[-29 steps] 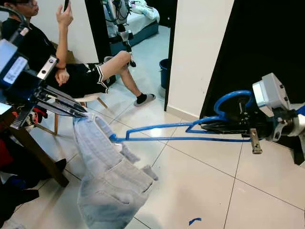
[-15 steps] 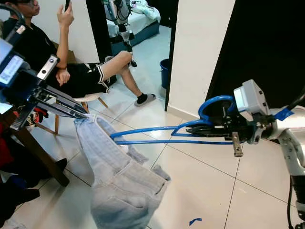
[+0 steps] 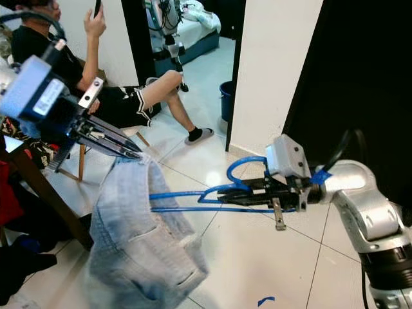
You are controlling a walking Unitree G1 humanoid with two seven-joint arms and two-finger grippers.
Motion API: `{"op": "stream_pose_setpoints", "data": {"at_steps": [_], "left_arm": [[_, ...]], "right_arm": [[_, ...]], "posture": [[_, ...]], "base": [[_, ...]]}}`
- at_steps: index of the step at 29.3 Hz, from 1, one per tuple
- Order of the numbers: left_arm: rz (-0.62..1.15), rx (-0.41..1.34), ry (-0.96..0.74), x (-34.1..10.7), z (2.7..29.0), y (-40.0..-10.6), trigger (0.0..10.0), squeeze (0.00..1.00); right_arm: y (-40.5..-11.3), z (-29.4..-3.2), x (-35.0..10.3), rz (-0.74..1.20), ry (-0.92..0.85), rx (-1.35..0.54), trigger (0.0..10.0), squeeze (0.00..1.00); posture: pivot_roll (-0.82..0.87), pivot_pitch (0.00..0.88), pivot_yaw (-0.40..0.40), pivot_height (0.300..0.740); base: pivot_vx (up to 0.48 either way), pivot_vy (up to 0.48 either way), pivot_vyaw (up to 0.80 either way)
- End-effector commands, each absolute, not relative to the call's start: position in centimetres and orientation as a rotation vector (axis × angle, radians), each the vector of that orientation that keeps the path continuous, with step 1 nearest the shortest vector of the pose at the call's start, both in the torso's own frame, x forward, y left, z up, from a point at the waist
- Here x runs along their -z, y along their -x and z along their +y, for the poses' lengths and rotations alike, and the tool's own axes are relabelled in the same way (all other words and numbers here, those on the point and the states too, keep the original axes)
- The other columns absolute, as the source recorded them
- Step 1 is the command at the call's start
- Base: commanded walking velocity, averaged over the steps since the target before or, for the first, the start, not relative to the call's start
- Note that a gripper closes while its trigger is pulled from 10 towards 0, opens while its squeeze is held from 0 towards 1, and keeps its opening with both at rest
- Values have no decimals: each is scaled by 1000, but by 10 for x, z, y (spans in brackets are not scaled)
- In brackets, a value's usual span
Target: Hang hanger
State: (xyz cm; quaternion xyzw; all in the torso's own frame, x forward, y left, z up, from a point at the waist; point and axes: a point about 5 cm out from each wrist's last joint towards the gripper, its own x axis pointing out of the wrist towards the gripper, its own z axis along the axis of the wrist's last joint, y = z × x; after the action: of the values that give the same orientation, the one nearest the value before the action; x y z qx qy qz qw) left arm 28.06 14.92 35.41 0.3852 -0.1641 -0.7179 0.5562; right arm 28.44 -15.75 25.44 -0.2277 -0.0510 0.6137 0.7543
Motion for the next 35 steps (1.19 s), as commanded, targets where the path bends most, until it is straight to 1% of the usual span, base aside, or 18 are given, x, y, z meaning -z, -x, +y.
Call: {"op": "stream_pose_setpoints", "data": {"at_steps": [1,4,5,9,12,14,16,18,19,20,21,24,25,26,30,32,33,35], "left_arm": [[-424,1681,-915,-357,142,-277,10000,0],[-429,1660,-929,-351,140,-277,10000,0],[-429,1660,-929,-351,140,-277,10000,0],[-414,1545,-984,-353,150,-289,10000,0],[-410,1480,-991,-355,156,-293,10000,0],[-409,1424,-1000,-355,159,-295,10000,0],[-405,1399,-1006,-355,160,-297,10000,0],[-406,1337,-1006,-353,160,-301,10000,0],[-406,1337,-1006,-353,160,-301,10000,0],[-415,1263,-999,-351,157,-309,10000,0],[-415,1263,-999,-351,157,-309,10000,0],[-441,1167,-992,-349,152,-320,10000,0],[-441,1167,-992,-349,152,-320,10000,0],[-457,1121,-978,-346,146,-327,10000,0],[-471,1103,-956,-343,139,-330,10000,0],[-492,1135,-917,-338,128,-328,10000,0],[-511,1183,-898,-335,123,-323,10000,0],[-524,1216,-886,-334,119,-319,10000,0]], "right_arm": [[-291,-156,-251,-79,503,-1257,10000,0],[-295,-154,-245,-37,508,-1160,10000,0],[-295,-154,-245,-37,508,-1160,10000,0],[-297,-161,-236,19,521,-1024,10000,0],[-299,-165,-238,2,480,-963,10000,0],[-302,-164,-243,-38,423,-900,10000,0],[-303,-161,-247,-75,389,-886,10000,0],[-296,-147,-255,-186,328,-932,10000,0],[-296,-147,-255,-186,328,-932,10000,0],[-283,-131,-262,-289,267,-1030,10000,0],[-283,-131,-262,-289,267,-1030,10000,0],[-271,-118,-267,-353,217,-1111,10000,0],[-271,-118,-267,-353,217,-1111,10000,0],[-269,-114,-269,-371,207,-1128,10000,0],[-269,-111,-271,-381,195,-1135,10000,0],[-271,-108,-269,-373,185,-1126,10000,0],[-275,-108,-266,-348,190,-1105,10000,0],[-277,-108,-263,-330,195,-1091,10000,0]], "posture": [[75,0,5,740],[69,0,7,740],[69,0,7,740],[65,0,11,740],[54,0,15,740],[54,0,15,740],[51,0,14,740],[50,0,11,740],[50,0,11,740],[51,0,11,740],[51,0,11,740],[50,0,10,740],[50,0,10,740],[50,0,10,740],[49,0,9,740],[46,0,8,740],[44,0,10,740],[44,0,10,740]], "base": [[0,0,0],[0,0,0],[0,0,0],[0,0,0],[0,0,0],[0,0,0],[0,0,0],[0,0,0],[0,0,0],[0,0,0],[0,0,0],[0,0,0],[0,0,0],[0,0,0],[0,0,0],[0,0,0],[0,0,0],[0,0,0]]}}
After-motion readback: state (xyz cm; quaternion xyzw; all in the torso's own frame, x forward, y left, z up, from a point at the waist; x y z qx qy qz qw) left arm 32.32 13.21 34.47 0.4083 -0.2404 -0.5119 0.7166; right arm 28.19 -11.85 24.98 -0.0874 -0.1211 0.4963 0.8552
